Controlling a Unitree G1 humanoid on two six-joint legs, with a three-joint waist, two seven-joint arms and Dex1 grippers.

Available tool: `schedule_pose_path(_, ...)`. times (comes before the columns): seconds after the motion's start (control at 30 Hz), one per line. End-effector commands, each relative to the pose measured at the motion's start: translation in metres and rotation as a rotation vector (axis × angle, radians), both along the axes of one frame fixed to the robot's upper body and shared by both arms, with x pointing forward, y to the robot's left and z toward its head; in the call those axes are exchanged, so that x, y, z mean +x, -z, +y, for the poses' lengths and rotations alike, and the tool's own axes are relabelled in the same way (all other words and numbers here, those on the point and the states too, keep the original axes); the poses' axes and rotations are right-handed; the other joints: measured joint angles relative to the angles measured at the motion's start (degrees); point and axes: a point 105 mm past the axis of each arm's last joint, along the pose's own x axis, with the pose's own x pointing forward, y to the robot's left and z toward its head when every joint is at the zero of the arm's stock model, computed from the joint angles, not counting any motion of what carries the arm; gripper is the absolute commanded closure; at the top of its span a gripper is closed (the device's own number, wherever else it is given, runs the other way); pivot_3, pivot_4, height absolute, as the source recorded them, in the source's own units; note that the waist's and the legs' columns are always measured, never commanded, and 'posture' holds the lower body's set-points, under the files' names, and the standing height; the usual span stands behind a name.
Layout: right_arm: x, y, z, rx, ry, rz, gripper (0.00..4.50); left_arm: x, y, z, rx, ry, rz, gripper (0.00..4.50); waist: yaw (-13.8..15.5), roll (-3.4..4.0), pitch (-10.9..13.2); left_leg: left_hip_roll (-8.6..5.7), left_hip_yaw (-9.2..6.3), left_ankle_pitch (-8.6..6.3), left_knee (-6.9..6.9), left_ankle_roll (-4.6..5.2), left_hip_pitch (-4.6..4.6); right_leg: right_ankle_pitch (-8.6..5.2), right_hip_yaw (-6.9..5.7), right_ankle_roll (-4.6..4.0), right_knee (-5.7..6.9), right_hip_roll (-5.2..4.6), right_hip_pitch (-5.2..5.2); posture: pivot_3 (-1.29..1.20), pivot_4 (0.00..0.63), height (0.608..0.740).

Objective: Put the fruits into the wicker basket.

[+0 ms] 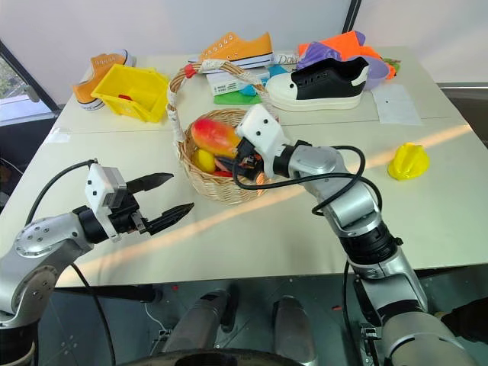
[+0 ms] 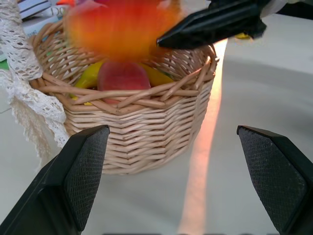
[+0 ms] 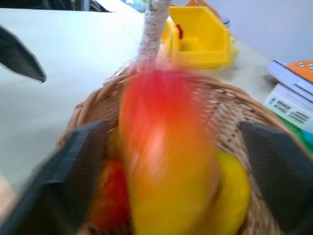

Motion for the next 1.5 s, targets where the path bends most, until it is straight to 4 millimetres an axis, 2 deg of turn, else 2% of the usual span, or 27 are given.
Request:
schedule_pose_path(0.03, -0.016, -0.027, -0.012, 0.016, -0.038, -0.120, 0.04, -0.006, -0.008, -0.006, -0.008, 0.017, -0.033, 0.00, 0.2, 0.00, 0.0, 0.00, 0.00, 0.00, 0.00, 0.00, -0.01, 0.00, 0.00, 0.01, 0.01, 0.00, -0.02, 0.00, 0.150, 0.740)
schedule_pose_path(0.17, -0.051, -0.036, -0.038, 0.076, -0.173, -0.080, 0.04, -0.007, -0.008, -0.009, -0.012, 0.029, -0.032, 0.00, 0.9, -0.01, 0.0, 0.01, 0.00, 0.00, 0.02, 0.01, -0.01, 0.01, 0.00, 0.01, 0.01, 0.00, 0.03, 0.00, 0.150, 0.740)
schedule_pose_path(0.23, -0.056, -0.034, -0.080, 0.138, -0.090, 0.031, 0.04, -0.006, -0.010, -0.015, -0.022, 0.057, -0.037, 0.00, 1.0, -0.04, 0.0, 0.01, 0.00, -0.01, 0.04, 0.02, -0.01, -0.02, -0.01, -0.05, -0.01, -0.01, 0.10, 0.00, 0.150, 0.740)
schedule_pose_path(0.27, -0.053, -0.031, -0.106, 0.159, -0.005, 0.066, 0.04, -0.006, -0.011, -0.019, -0.029, 0.074, -0.038, 0.00, 1.2, -0.05, 0.0, 0.01, 0.00, -0.02, 0.07, 0.03, -0.01, -0.06, -0.01, -0.10, -0.02, -0.02, 0.23, 0.00, 0.150, 0.740)
schedule_pose_path(0.33, -0.035, -0.019, -0.173, 0.153, 0.298, 0.074, 0.04, -0.004, -0.011, -0.027, -0.039, 0.105, -0.034, 0.00, 1.7, -0.09, 0.0, 0.00, 0.00, -0.05, 0.13, 0.08, 0.02, -0.07, -0.05, -0.12, -0.17, -0.02, 0.28, 0.00, 0.150, 0.740)
schedule_pose_path(0.43, -0.017, -0.011, -0.247, 0.157, 0.668, 0.037, 0.04, -0.001, -0.007, -0.032, -0.026, 0.133, -0.024, 0.00, 1.5, -0.07, 0.0, 0.01, 0.13, -0.06, 0.15, 0.09, 0.16, -0.02, 0.03, -0.15, -0.30, -0.01, 0.57, 0.00, 0.150, 0.740)
schedule_pose_path(0.53, -0.013, 0.003, -0.303, 0.173, 0.949, 0.054, 0.04, 0.000, -0.008, -0.037, -0.028, 0.161, -0.026, 0.00, 0.6, -0.04, 0.0, 0.06, 0.19, -0.05, 0.13, 0.09, 0.23, 0.02, 0.08, -0.15, -0.26, 0.00, 0.61, 0.00, 0.150, 0.740)
schedule_pose_path(0.6, -0.014, 0.013, -0.321, 0.173, 1.057, 0.067, 0.04, 0.001, -0.009, -0.042, -0.035, 0.182, -0.030, 0.00, 0.5, -0.03, 0.0, 0.11, 0.19, -0.02, 0.10, 0.13, 0.24, 0.01, 0.08, -0.15, -0.24, 0.04, 0.58, 0.00, 0.150, 0.740)
schedule_pose_path(0.73, -0.007, 0.029, -0.320, 0.192, 1.071, 0.095, 0.04, 0.001, -0.012, -0.052, -0.052, 0.218, -0.035, 0.00, 0.5, 0.00, 0.0, 0.13, 0.19, 0.05, 0.06, 0.23, 0.23, 0.01, 0.08, -0.13, -0.24, 0.09, 0.57, 0.00, 0.150, 0.740)
schedule_pose_path(0.83, 0.001, 0.034, -0.316, 0.203, 1.068, 0.104, 0.04, 0.000, -0.012, -0.055, -0.058, 0.225, -0.036, 0.00, 0.3, 0.01, 0.0, 0.13, 0.19, 0.05, 0.08, 0.24, 0.24, 0.02, 0.08, -0.12, -0.24, 0.11, 0.60, 0.00, 0.150, 0.740)
schedule_pose_path(0.97, 0.017, 0.048, -0.321, 0.191, 1.143, 0.131, 0.04, -0.001, -0.013, -0.060, -0.065, 0.234, -0.042, 0.00, 0.4, 0.00, 0.0, 0.11, 0.19, 0.05, 0.15, 0.24, 0.26, 0.02, 0.08, -0.12, -0.24, 0.11, 0.68, 0.00, 0.150, 0.740)
schedule_pose_path(1.17, 0.027, 0.067, -0.328, 0.147, 1.217, 0.155, 0.04, -0.003, -0.016, -0.062, -0.073, 0.233, -0.051, 0.00, 0.8, 0.01, 0.0, 0.10, 0.18, 0.06, 0.16, 0.24, 0.26, 0.02, 0.08, -0.12, -0.24, 0.12, 0.68, 0.00, 0.150, 0.740)
schedule_pose_path(1.27, 0.028, 0.073, -0.327, 0.085, 1.215, 0.146, 0.84, -0.004, -0.016, -0.061, -0.073, 0.226, -0.052, 0.00, 0.7, 0.00, 0.0, 0.10, 0.18, 0.06, 0.15, 0.24, 0.27, 0.03, 0.08, -0.11, -0.24, 0.14, 0.69, 0.00, 0.150, 0.740)
schedule_pose_path(1.37, 0.031, 0.057, -0.313, 0.015, 1.138, 0.058, 2.28, -0.004, -0.016, -0.059, -0.072, 0.217, -0.054, 0.00, 0.6, 0.00, 0.0, 0.11, 0.18, 0.07, 0.16, 0.24, 0.33, 0.03, 0.08, -0.11, -0.24, 0.14, 0.75, 0.00, 0.150, 0.740)
schedule_pose_path(1.47, 0.031, 0.038, -0.292, -0.037, 1.018, -0.017, 2.28, -0.002, -0.016, -0.054, -0.065, 0.195, -0.056, 0.00, 0.5, 0.03, 0.0, 0.11, 0.18, 0.06, 0.16, 0.24, 0.36, 0.03, 0.10, -0.11, -0.23, 0.14, 0.75, 0.00, 0.150, 0.740)
schedule_pose_path(1.5, 0.028, 0.027, -0.277, -0.059, 0.926, -0.051, 2.28, 0.000, -0.015, -0.050, -0.062, 0.176, -0.055, 0.00, 0.4, 0.05, 0.0, 0.11, 0.18, 0.06, 0.16, 0.24, 0.35, 0.03, 0.11, -0.11, -0.21, 0.14, 0.72, 0.00, 0.150, 0.740)
